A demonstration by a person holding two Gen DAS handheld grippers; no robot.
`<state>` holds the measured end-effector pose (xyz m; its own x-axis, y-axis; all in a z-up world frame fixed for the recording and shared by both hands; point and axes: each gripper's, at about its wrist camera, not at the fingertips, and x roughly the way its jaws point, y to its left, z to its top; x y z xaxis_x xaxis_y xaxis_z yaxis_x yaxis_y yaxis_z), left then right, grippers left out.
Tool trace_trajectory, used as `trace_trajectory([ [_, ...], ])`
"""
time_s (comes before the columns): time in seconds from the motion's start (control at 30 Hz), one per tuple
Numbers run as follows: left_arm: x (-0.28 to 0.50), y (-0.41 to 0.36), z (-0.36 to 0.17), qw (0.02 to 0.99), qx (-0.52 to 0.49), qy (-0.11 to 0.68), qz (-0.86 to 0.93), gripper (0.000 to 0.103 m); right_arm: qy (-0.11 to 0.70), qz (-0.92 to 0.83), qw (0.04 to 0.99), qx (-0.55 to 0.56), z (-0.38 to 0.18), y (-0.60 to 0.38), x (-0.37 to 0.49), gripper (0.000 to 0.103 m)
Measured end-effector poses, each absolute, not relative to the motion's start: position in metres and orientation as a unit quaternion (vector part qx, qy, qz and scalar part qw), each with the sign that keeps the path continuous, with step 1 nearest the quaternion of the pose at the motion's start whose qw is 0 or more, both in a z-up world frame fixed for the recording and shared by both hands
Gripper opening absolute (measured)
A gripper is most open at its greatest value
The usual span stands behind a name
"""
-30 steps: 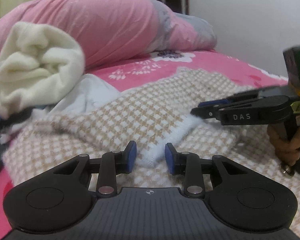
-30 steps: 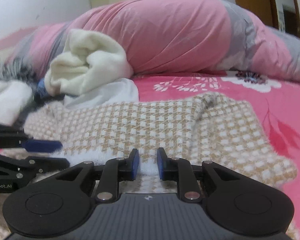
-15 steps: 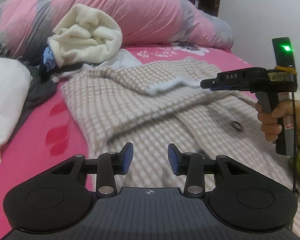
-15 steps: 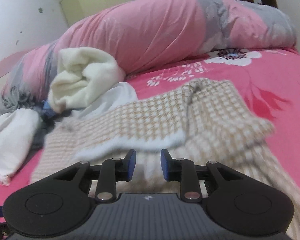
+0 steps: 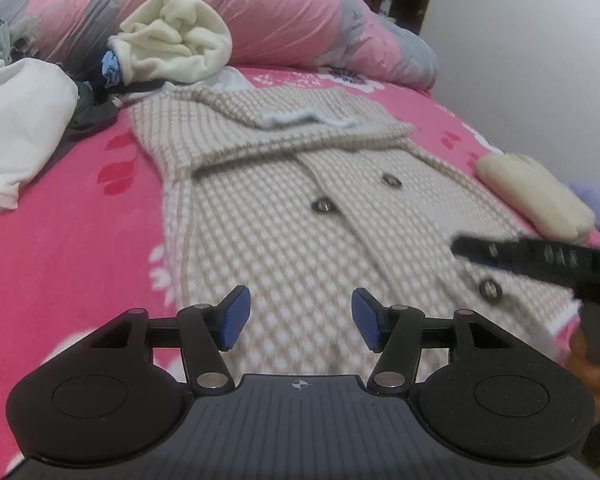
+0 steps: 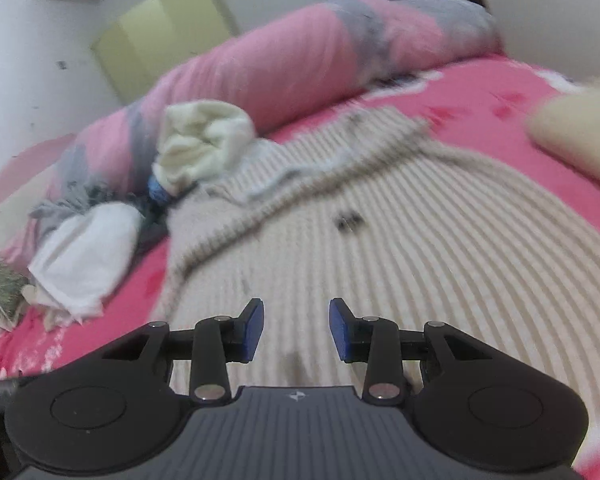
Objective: Fold clothes
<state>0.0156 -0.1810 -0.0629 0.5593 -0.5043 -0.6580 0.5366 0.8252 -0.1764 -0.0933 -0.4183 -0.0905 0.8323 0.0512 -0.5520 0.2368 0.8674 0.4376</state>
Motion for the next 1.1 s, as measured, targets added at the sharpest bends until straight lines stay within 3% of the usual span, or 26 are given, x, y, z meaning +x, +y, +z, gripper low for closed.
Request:
trace_trajectory([
  [0.47,-0.042,-0.157,-0.072,0.877,-0.006,0.378,-0.296,0.059,0.288,-0.121,0.923,0.227,-0.086,-0.404,-0.177,0.039],
  [1.1,-0.073,-0.123,-0.077,0.867,-0.030,0.368,-0.334,0.074,0.269,-0.147,0.902,0.304,-0.075,-0.397,-0.203,0.039],
])
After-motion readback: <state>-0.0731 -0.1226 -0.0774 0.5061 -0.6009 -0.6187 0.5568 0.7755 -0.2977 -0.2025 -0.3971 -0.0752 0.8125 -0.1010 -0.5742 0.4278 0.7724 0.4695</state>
